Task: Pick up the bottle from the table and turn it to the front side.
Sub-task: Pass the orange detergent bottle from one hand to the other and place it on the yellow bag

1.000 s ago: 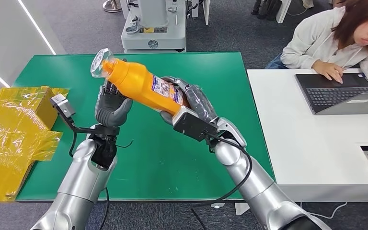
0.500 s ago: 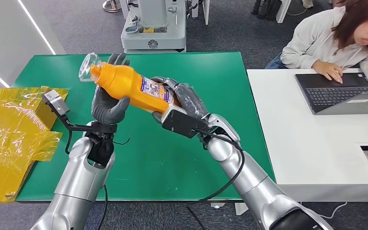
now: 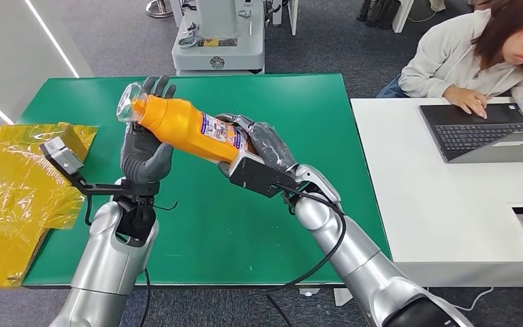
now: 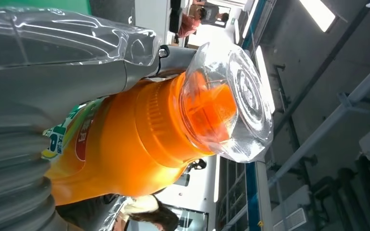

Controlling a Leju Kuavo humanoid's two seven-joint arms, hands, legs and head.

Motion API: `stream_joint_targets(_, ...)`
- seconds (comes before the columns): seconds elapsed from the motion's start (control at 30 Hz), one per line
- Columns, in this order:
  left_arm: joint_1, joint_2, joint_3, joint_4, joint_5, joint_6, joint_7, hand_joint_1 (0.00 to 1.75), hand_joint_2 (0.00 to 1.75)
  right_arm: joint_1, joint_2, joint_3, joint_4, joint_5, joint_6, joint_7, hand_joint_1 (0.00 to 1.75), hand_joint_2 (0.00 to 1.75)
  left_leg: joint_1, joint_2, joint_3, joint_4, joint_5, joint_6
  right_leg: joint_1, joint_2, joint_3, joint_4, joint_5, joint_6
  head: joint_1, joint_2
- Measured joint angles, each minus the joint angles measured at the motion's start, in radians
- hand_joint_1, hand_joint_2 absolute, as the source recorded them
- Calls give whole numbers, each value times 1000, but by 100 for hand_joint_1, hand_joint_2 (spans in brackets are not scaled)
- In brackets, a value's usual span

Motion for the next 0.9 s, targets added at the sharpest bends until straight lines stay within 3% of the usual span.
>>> stream_joint_targets(0.4, -8, -37, -2, 15, -68, 69, -2, 0, 175, 2, 15, 4, -6, 8, 0, 4, 175, 175, 0, 0, 0, 0, 0, 0, 0, 0, 0, 0, 0, 0, 0, 0)
stream_joint_targets(0.6, -15, -49, -2, 27, -74, 80, -6, 10, 175, 5, 15, 4, -11, 14, -5, 7, 175, 175, 0, 0, 0, 0, 0, 0, 0, 0, 0, 0, 0, 0, 0, 0)
stream_joint_targets(0.67, -16, -51, -2, 29, -76, 84, -6, 48, 175, 7, 15, 4, -16, 23, -14, 8, 175, 175, 0, 0, 0, 0, 0, 0, 0, 0, 0, 0, 0, 0, 0, 0)
stream_joint_targets(0.73, -18, -54, -2, 29, -81, 89, -6, 125, 175, 11, 15, 4, -24, 31, -23, 9, 175, 175, 0, 0, 0, 0, 0, 0, 0, 0, -1, 0, 0, 0, 0, 0)
stream_joint_targets(0.8, -20, -57, -2, 29, -84, 94, -6, 170, 175, 15, 15, 4, -33, 36, -28, 11, 175, 175, 0, 0, 0, 0, 0, 0, 0, 0, -1, 0, 0, 0, 0, 0)
stream_joint_targets(0.9, -23, -61, -2, 29, -85, 100, -6, 175, 175, 21, 15, 4, -42, 38, -32, 13, 175, 175, 0, 0, 0, 0, 0, 0, 0, 1, -1, 0, 0, 0, 0, 0)
